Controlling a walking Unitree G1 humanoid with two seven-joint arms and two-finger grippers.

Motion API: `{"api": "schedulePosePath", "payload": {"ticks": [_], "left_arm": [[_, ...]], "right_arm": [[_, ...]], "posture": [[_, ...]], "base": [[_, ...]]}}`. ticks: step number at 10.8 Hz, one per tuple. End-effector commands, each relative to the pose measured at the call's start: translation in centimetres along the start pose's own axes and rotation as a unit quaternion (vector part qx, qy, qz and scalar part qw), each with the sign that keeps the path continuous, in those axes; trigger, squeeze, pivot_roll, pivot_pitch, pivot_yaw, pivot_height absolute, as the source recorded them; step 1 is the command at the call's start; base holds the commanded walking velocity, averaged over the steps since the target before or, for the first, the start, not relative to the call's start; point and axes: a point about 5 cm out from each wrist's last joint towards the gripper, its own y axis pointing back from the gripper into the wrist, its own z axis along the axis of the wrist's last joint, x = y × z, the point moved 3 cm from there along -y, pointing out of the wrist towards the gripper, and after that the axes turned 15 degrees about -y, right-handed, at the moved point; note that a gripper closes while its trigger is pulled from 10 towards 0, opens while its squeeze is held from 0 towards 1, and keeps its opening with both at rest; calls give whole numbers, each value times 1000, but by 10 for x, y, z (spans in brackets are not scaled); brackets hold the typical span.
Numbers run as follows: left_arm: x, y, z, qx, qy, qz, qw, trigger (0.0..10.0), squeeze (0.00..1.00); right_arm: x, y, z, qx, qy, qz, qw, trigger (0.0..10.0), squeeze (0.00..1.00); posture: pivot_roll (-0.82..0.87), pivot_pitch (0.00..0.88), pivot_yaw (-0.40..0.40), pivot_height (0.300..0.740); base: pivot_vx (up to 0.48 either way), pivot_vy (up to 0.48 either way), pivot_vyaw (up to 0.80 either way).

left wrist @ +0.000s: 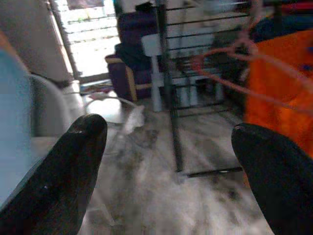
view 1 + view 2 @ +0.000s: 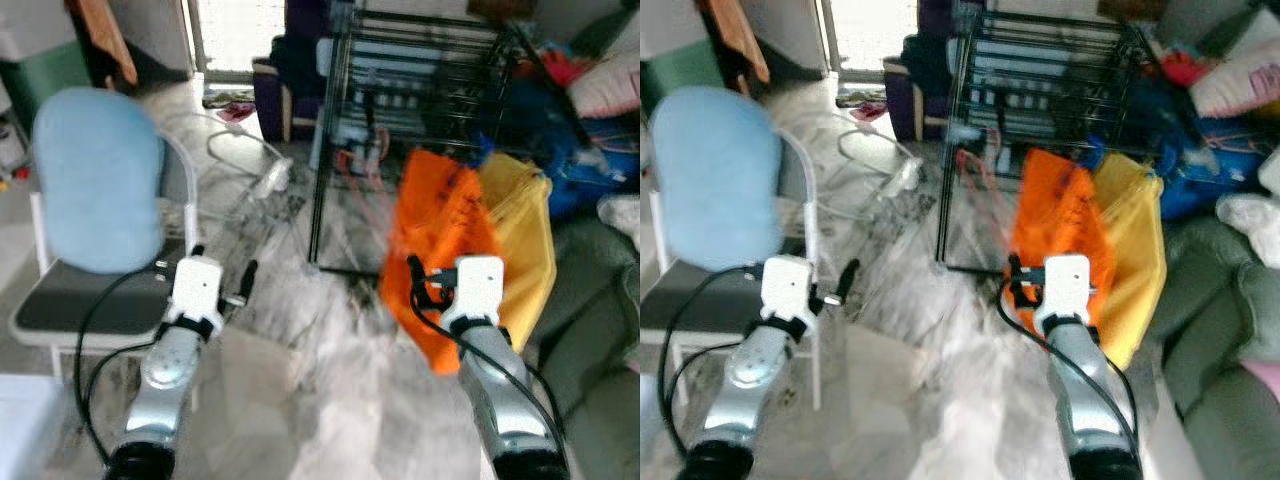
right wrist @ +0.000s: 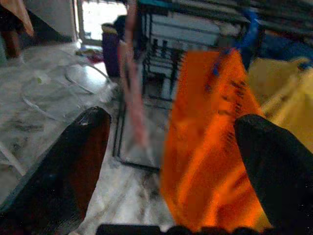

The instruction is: Hang hanger

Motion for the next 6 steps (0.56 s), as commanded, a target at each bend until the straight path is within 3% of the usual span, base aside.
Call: {"api": "schedulePosePath", "payload": {"ticks": [1,4,6], "left_arm": [[0,0,-1,0,-4,-3,1000,10000,0],[-2,1,-5,10,-7,-5,1000,10000,0],[1,2,-15,38,4,10,999,10000,0]], "right_arm": [[2,-2,1,-1,-1,3,1000,10000,0],[4,1,-2,6,-1,15,1000,10000,0],[6,3,-3,7,-11,23,1000,10000,0]], "posture": [[-4,46,-46,740],[-6,60,-48,740],[-9,66,-43,740]], "base": [[0,-360,0],[0,-381,0],[0,0,0]]}}
